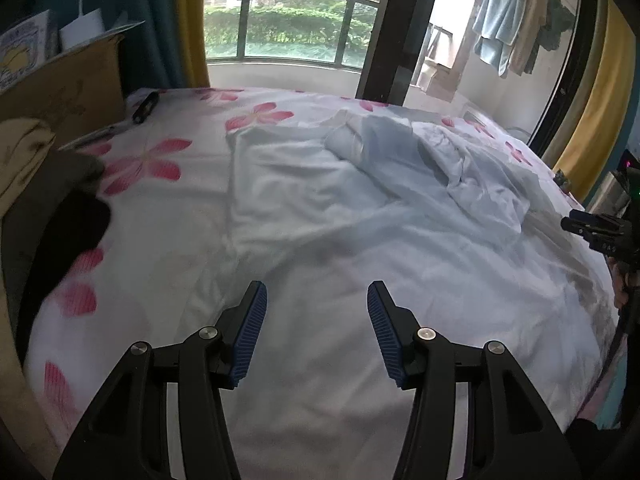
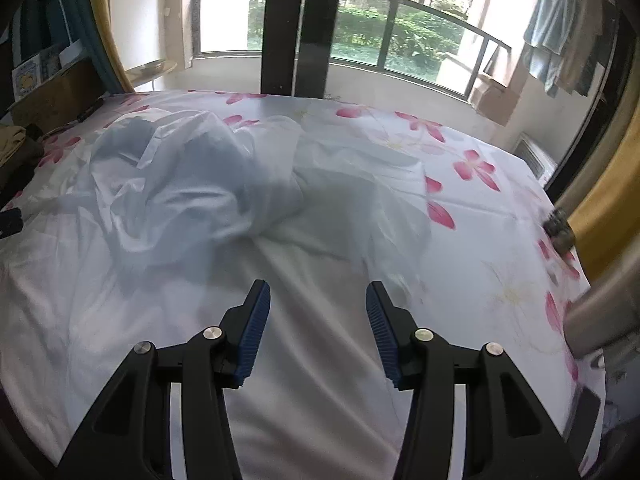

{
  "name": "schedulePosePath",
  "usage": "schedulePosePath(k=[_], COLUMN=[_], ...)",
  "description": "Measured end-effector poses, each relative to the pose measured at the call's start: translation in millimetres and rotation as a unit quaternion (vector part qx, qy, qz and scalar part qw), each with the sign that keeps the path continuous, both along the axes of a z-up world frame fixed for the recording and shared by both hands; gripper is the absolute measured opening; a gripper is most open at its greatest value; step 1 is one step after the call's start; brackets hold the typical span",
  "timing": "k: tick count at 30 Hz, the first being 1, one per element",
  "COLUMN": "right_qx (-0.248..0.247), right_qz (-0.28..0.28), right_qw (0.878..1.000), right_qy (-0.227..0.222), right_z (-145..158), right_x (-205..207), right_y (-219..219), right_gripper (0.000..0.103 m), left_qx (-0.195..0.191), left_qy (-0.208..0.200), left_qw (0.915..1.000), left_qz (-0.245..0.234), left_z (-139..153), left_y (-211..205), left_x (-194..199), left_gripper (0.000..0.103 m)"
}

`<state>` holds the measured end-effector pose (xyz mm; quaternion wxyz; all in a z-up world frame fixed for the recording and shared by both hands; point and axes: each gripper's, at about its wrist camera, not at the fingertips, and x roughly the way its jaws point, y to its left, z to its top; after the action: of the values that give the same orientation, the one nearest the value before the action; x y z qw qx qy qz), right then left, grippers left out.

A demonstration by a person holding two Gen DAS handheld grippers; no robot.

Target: Fold large clothes

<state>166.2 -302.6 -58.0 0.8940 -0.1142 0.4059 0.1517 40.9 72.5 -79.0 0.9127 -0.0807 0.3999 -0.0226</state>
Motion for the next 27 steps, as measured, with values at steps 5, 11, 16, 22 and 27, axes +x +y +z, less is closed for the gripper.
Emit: schedulePosePath(k=[5,11,16,22,27], right_qx=[0.001,0.005,0.005,-0.007,-0.008], right_qz=[-0.024,-0.060,-0.084,-0.118,-0.152], right_qw=[1.000,0.998,0.996,0.993,0.988], right_qy=[0.002,0.004,0.004,-0.002,0.004], right_z=[-2,-5,-8,-10,-20], right_x=[-19,-35,-46,-54,-62], right_y=[-18,-45,-66,-94,-121], right_gripper=[0.050,0.050,0.050,0.050,0.051], left_qx=[0.011,0.011,0.012,0.032,0.039], left_qy=[0.003,0.004,0.000,-0.002,0.002], left_qw=[0.9999,0.9999,0.9997,0.9990,0.9980], left_qz=[0.003,0.010,0.019,0.032,0.050], left_z=[-4,-9,-15,-13,-12], left_y=[0,1,5,10,19], left_x=[-22,-44,-59,-74,-92], left_gripper=[0.055,0.055,0.055,0.055,0.055])
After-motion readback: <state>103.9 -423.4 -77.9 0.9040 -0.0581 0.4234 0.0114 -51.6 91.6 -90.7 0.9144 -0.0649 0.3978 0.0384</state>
